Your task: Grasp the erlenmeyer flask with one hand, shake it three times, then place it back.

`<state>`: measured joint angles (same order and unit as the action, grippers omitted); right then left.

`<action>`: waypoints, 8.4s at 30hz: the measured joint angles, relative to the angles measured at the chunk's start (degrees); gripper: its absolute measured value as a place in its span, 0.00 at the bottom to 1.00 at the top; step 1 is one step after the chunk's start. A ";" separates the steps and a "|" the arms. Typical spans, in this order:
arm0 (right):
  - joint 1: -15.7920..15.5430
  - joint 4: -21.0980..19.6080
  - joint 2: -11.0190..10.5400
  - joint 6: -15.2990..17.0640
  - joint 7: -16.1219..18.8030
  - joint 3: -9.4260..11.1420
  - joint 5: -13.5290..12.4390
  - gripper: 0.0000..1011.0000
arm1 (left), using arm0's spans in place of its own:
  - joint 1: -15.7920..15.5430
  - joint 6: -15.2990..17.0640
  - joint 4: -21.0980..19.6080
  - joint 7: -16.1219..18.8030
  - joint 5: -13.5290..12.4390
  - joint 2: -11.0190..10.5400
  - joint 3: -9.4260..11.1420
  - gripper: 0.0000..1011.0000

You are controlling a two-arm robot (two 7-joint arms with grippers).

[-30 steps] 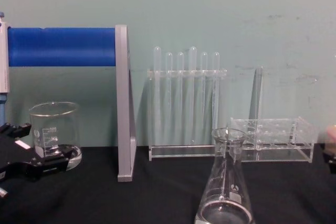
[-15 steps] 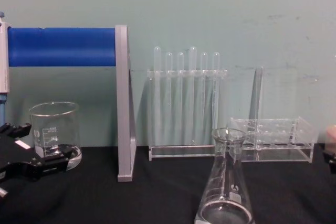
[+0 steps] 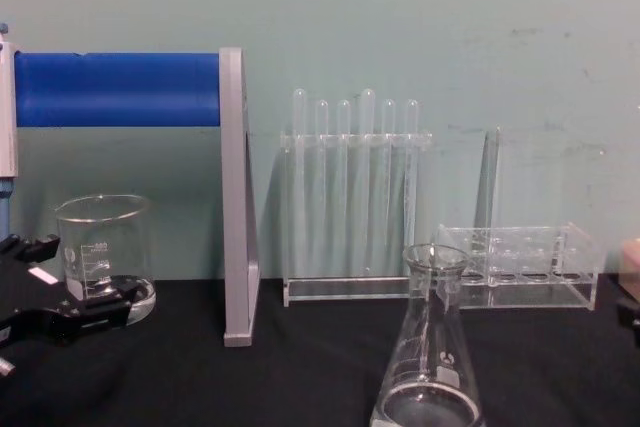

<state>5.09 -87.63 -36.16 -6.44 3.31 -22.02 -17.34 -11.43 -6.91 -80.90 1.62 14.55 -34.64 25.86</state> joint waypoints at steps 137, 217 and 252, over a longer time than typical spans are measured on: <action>5.99 7.30 20.35 1.69 17.43 0.05 3.00 0.45 | 0.00 0.00 0.00 0.00 0.00 0.00 0.00 0.99; 5.21 -1.09 21.15 4.64 17.38 -0.40 1.38 0.45 | 0.00 0.00 0.00 0.00 0.00 0.00 0.00 0.99; 5.86 -2.81 21.68 4.29 18.08 -5.38 1.99 0.45 | 0.00 0.00 0.00 0.00 0.00 0.00 0.00 0.99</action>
<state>10.95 -90.44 -14.47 -2.15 21.39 -27.40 -15.35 -11.43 -6.91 -80.90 1.62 14.55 -34.64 25.86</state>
